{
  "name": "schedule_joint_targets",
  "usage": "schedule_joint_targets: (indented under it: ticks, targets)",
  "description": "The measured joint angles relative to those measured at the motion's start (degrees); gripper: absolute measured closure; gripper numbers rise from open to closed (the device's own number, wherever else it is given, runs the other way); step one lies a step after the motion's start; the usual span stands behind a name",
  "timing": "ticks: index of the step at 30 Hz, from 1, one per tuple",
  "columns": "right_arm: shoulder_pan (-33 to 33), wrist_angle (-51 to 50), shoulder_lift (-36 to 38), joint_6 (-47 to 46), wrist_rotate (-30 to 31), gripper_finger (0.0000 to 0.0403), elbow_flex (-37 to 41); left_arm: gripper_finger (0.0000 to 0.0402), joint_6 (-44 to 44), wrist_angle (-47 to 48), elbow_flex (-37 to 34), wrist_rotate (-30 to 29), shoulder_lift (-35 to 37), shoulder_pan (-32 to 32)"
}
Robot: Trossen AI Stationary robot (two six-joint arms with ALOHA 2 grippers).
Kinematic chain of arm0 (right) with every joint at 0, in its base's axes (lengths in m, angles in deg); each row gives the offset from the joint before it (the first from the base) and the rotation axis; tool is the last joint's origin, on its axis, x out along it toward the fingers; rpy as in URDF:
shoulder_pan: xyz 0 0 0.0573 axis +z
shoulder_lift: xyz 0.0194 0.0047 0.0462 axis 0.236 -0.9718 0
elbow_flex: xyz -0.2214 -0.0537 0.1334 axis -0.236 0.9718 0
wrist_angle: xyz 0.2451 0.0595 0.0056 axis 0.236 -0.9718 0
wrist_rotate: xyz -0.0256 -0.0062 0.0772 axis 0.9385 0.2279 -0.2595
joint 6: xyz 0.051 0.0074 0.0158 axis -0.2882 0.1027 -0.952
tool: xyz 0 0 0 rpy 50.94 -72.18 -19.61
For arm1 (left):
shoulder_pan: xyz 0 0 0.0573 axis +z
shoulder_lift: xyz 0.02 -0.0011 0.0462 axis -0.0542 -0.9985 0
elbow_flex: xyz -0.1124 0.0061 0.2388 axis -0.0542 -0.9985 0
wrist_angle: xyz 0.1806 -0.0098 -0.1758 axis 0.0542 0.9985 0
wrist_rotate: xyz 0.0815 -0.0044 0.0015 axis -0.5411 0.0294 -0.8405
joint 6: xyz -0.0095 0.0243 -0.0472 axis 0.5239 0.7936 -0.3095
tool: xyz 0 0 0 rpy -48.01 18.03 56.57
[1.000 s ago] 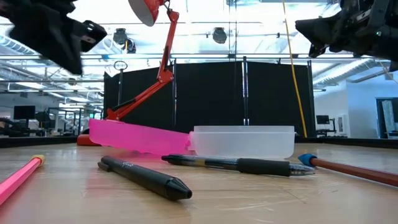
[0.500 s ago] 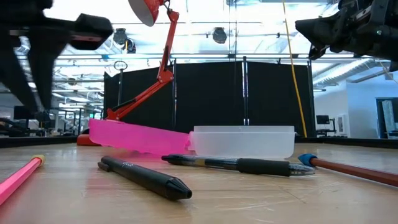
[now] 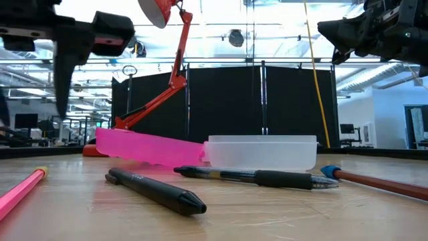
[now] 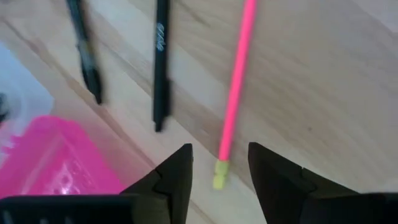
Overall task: Pick & place school supplies into a supply box
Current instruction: Put the pink pencil into the pink supply box
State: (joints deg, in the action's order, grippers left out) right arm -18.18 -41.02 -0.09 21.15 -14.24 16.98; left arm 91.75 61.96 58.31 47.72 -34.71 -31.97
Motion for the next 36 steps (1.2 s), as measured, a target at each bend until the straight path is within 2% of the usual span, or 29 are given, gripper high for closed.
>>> schedule_joint_targets:
  ticks: [5,13,24,31,36]
  targets:
    - [0.00,0.00,0.01,0.27,0.00,0.0403,0.00,0.0244,1.26,-3.62,0.00,-1.82,0.00,0.66]
    - [0.00,0.00,0.00,0.64,0.00,0.0403,0.00,0.0245,1.78,-5.30,-0.23,-1.53,0.00,0.67]
    - [0.00,0.00,0.00,2.63,0.02,0.0403,0.00,0.0245,-1.57,-5.55,-5.55,-1.06,0.00,0.66]
    - [0.02,0.02,0.01,2.12,0.02,0.0403,0.00,0.0245,0.17,-5.85,-8.59,-0.97,0.00,0.93]
    - [0.02,0.01,0.01,1.95,0.02,0.0403,0.00,0.0245,0.89,-10.52,-10.73,-0.78,0.01,1.54]
